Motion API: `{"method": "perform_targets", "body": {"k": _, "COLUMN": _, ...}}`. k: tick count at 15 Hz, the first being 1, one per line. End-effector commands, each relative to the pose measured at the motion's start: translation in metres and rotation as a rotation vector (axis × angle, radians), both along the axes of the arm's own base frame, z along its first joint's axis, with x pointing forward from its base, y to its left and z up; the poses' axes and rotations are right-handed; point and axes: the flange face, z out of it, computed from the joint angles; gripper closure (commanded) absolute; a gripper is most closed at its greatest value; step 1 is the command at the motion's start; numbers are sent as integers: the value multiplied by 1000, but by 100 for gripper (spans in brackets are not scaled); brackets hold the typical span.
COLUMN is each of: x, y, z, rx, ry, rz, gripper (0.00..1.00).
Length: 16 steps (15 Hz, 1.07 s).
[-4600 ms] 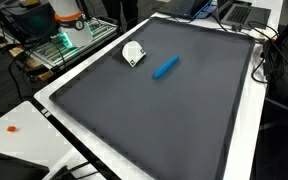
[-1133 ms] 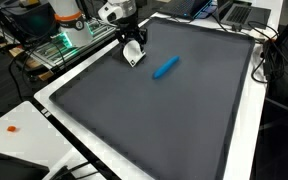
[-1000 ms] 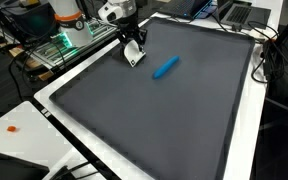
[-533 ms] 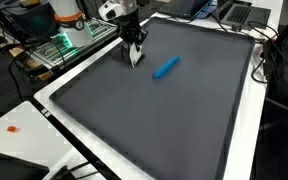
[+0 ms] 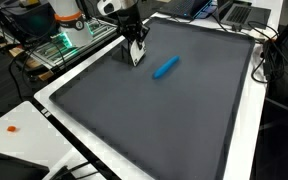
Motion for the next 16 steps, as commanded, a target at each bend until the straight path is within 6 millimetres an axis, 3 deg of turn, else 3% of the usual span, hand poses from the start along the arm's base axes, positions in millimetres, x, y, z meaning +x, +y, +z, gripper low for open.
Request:
{"method": "perform_targets", "body": {"k": 1, "x": 1, "y": 1, "z": 27, "rx": -5, "ry": 14, "rz": 131, "gripper": 99}}
{"method": "perform_targets", "body": {"k": 8, "x": 28, "y": 30, "z": 64, "rx": -8, "ry": 31, "rz": 521, "gripper": 99}}
{"method": "perform_targets", "body": {"k": 16, "x": 72, "y": 81, "z": 66, "rx": -67, "ry": 23, "rz": 943, "gripper": 99}}
